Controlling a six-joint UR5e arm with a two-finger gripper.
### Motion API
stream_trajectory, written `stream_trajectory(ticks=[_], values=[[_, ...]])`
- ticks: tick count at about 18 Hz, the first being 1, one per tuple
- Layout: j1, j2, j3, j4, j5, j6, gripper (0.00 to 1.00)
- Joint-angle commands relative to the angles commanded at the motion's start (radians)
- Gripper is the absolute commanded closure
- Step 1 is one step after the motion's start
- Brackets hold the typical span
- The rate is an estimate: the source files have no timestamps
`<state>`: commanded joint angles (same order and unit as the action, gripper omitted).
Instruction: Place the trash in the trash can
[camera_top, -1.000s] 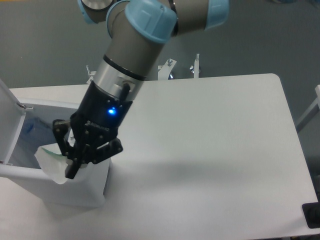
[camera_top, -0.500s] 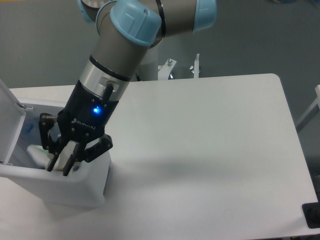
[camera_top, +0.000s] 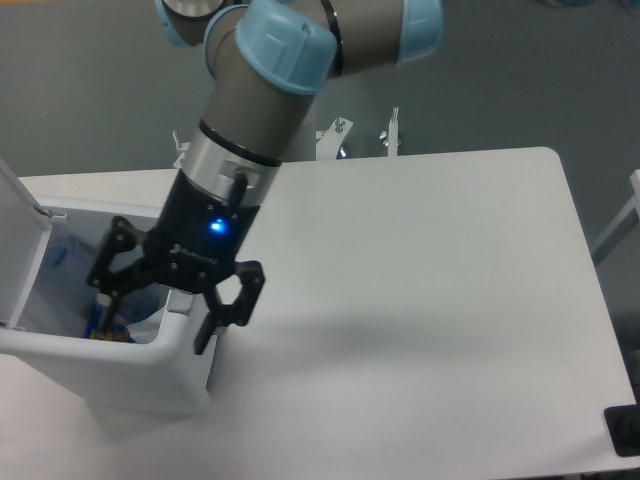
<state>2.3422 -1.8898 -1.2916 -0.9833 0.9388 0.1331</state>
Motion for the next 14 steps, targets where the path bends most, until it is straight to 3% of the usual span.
stream_trajectory(ticks=[4, 10, 14], values=[[0.060, -0.008, 0.003, 0.002, 0.012, 0.133, 0.00], [0.127, -0.057, -0.044, -0.023, 0.369, 0.348, 0.00], [0.196, -0.120, -0.078, -0.018, 0.455, 0.437, 0.00]])
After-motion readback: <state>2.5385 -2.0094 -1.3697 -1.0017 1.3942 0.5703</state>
